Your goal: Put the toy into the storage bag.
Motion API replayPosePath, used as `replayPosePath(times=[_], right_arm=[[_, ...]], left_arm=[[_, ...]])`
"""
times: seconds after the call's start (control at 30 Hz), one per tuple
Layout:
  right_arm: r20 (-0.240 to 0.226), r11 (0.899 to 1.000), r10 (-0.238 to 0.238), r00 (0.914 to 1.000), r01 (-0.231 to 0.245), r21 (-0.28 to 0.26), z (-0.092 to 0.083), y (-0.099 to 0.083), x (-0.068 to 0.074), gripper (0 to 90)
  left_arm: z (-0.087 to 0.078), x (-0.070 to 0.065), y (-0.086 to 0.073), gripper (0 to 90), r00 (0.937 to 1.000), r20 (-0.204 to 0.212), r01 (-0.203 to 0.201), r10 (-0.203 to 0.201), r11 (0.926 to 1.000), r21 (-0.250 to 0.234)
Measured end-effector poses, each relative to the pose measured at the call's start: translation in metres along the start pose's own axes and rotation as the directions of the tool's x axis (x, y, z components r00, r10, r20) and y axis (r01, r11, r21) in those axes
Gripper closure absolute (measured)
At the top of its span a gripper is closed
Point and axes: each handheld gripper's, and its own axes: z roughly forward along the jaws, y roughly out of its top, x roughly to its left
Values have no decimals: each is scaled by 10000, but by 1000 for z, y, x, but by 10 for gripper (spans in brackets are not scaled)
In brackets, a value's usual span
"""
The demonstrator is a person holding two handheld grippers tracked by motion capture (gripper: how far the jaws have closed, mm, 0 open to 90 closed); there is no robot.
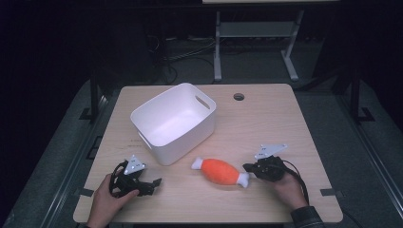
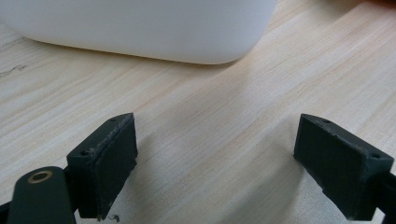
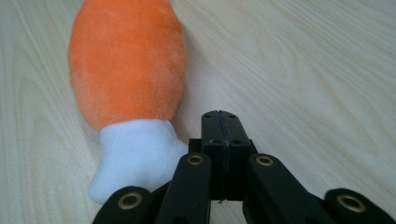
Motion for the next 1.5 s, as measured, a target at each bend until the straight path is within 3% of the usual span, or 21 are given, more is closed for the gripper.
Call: replayPosePath(times=[0.7, 1.0, 1.1, 1.3, 1.5], right_arm=[[-212, 9999, 148, 9997, -148, -22, -6, -4, 19, 888], [134, 9980, 630, 9979, -629, -32, -14, 1, 17, 522], [101, 9969, 755, 9971, -757, 197, -15, 4, 17, 410], [3, 9927, 1110, 9938, -1109, 472, -14, 14, 19, 256], [197, 9936, 946, 9953, -957, 594, -13, 24, 22, 172]], left_arm=[[0, 0, 0, 126, 10000, 0, -1, 1, 10000, 1], [0, 0, 0, 126, 10000, 1, -1, 1, 10000, 2], [0, 0, 0, 125, 10000, 0, -2, 2, 10000, 1], [0, 0, 0, 125, 10000, 1, -2, 2, 10000, 2], [0, 0, 0, 126, 10000, 1, -1, 1, 10000, 2]])
